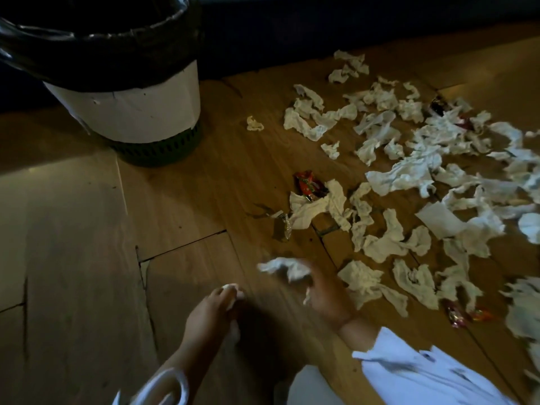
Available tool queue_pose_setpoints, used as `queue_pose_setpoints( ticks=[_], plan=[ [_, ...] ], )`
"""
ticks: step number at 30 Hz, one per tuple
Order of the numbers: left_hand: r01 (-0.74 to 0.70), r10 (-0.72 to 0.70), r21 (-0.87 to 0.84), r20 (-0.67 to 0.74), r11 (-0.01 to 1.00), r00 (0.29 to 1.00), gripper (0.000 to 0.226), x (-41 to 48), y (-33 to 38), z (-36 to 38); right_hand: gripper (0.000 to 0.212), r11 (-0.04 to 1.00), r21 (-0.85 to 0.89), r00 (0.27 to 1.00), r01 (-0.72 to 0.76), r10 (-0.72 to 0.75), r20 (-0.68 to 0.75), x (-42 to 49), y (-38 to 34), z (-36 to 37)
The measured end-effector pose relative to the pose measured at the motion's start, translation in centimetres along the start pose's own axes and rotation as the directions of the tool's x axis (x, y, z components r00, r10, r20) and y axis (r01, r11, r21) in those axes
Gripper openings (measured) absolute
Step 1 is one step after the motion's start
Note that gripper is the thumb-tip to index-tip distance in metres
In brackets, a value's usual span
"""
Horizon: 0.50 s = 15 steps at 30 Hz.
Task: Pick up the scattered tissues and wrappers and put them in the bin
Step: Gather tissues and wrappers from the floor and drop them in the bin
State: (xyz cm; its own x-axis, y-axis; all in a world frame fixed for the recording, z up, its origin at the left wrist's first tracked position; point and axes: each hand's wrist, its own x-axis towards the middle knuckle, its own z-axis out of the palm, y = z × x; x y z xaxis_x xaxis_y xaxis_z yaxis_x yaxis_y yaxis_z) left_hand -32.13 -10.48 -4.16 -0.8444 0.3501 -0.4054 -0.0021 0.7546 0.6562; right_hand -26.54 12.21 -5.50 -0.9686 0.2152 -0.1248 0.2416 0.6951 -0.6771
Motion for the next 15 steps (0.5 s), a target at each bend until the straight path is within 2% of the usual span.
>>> queue_pose_setpoints(
  ticks=[2,3,4,6,8,10,11,13,15],
  plan=[
    [-0.068,0.067,-0.081,-0.013,0.994,0.998,0.033,1.0,2.1,0.3,0.043,0.984,0.012,0.944,-0.178,0.174,-0.281,-0.4,1.1,-2.0],
    [-0.112,0.109,-0.081,-0.037,0.990,0.993,0.035,1.6,3.3,0.4,0.048,0.962,-0.054,0.903,-0.266,0.229,-0.364,-0.8,2.2,-2.9],
    [-0.148,0.144,-0.069,-0.067,0.986,0.987,0.039,2.1,4.4,0.5,0.061,0.922,-0.164,0.887,-0.352,0.273,-0.372,-1.2,3.2,-3.8],
    [-0.195,0.190,-0.042,-0.111,0.980,0.975,0.045,3.3,6.4,0.8,0.083,0.818,-0.397,0.907,-0.416,0.342,-0.246,-2.2,4.9,-4.7],
    [-0.235,0.235,0.010,-0.135,0.972,0.963,0.046,4.4,7.9,1.0,0.083,0.802,-0.425,0.904,-0.419,0.412,-0.114,-3.2,5.5,-4.7],
    [-0.277,0.285,0.069,-0.156,0.958,0.946,0.049,5.8,9.3,0.9,0.084,0.819,-0.467,0.925,-0.333,0.381,0.008,-3.9,4.9,-4.1],
    [-0.297,0.311,0.105,-0.166,0.949,0.936,0.051,6.6,10.0,0.8,0.075,0.811,-0.520,0.944,-0.267,0.329,0.029,-4.2,4.5,-3.8],
    [-0.340,0.365,0.170,-0.148,0.925,0.919,0.052,8.3,11.3,0.5,0.046,0.846,-0.501,0.974,-0.182,0.224,0.023,-4.5,4.7,-2.7],
    [-0.348,0.371,0.217,-0.076,0.912,0.925,0.057,10.1,12.5,0.4,0.033,0.876,-0.477,0.992,-0.078,0.117,0.052,-4.5,5.9,-2.0]
  ],
)
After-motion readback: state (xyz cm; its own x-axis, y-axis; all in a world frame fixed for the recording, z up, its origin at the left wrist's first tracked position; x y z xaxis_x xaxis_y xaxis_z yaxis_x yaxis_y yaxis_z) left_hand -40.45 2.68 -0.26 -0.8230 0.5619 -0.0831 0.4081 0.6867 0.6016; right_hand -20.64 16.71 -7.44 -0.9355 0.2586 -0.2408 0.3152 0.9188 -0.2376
